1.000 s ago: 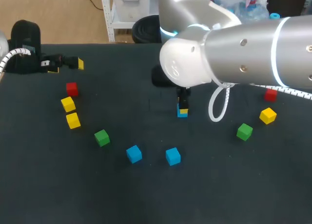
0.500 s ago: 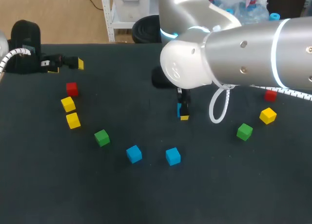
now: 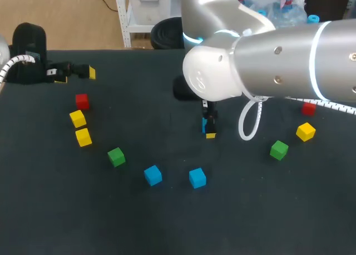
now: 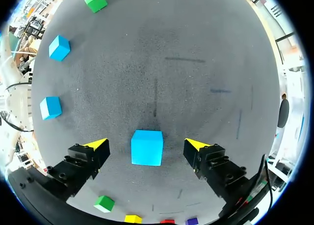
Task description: Place the blue cubes, place green cubes on the blue cubes, place the yellow cubes on the green cubes, then place the red cubes on the yellow cubes, and place purple cube on the red cubes.
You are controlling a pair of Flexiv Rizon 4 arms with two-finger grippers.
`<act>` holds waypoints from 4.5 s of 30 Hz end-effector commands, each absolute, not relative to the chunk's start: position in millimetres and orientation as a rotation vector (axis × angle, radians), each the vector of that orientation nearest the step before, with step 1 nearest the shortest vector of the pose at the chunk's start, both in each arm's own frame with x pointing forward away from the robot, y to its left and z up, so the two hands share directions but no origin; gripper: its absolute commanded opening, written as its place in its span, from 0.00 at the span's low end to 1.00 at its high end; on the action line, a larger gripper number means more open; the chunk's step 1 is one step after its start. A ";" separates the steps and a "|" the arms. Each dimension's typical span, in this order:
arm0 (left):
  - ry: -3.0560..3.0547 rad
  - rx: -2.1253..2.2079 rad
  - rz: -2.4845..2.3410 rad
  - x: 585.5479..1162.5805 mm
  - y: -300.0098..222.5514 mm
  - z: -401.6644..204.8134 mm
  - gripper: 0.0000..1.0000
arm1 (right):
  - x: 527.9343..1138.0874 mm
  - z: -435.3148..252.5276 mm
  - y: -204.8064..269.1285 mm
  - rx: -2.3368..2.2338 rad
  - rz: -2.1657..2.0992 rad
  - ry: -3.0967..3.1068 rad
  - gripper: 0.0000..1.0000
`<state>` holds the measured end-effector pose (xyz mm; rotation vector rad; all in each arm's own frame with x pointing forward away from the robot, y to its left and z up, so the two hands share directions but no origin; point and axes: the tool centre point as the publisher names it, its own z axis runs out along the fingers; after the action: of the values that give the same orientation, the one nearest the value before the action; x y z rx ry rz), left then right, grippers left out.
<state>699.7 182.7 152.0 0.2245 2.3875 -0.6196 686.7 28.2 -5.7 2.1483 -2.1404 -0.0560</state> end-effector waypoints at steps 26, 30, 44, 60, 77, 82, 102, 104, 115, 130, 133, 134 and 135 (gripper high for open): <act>2.378 0.230 -0.632 699.5 184.8 150.5 1.00 | 684.8 56.1 37.9 2.276 0.055 -2.185 1.00; 2.378 0.230 -0.632 699.5 184.8 150.5 1.00 | 674.3 63.7 45.5 2.385 0.053 -2.122 1.00; 2.378 0.230 -0.632 699.5 184.8 150.5 1.00 | 633.3 56.6 54.3 2.519 0.034 -1.928 1.00; 2.378 0.230 -0.632 699.5 184.8 150.5 1.00 | 599.6 36.9 59.3 2.513 -0.057 -1.862 1.00; 2.378 0.230 -0.632 699.5 184.8 150.5 1.00 | 584.0 25.3 58.1 2.454 -0.070 -1.872 1.00; 2.378 0.230 -0.632 699.5 184.8 150.5 1.00 | 584.0 25.3 58.1 2.454 -0.070 -1.872 1.00; 2.378 0.230 -0.632 699.5 184.8 150.5 1.00 | 540.9 44.2 67.3 2.486 -0.040 -1.825 1.00; 2.378 0.230 -0.632 699.5 184.8 150.5 1.00 | 533.4 44.1 65.5 2.485 -0.040 -1.829 1.00; 2.378 0.230 -0.632 699.5 184.8 150.5 1.00 | 518.9 22.9 67.0 2.558 0.054 -1.796 1.00; 2.378 0.230 -0.632 699.5 184.8 150.5 1.00 | 531.6 5.8 66.6 2.532 -0.021 -1.808 1.00; 2.378 0.230 -0.632 699.5 184.8 150.5 1.00 | 532.8 2.0 66.5 2.529 -0.036 -1.806 0.95; 2.378 0.230 -0.632 699.5 184.8 150.5 1.00 | 533.0 1.0 66.5 2.528 -0.039 -1.806 0.75; 2.378 0.230 -0.632 699.5 184.8 150.5 1.00 | 533.3 0.0 66.6 2.527 -0.044 -1.804 0.60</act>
<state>699.7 182.7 152.0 0.2245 2.3875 -0.6195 530.2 65.8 2.9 2.5299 -1.8066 -0.0341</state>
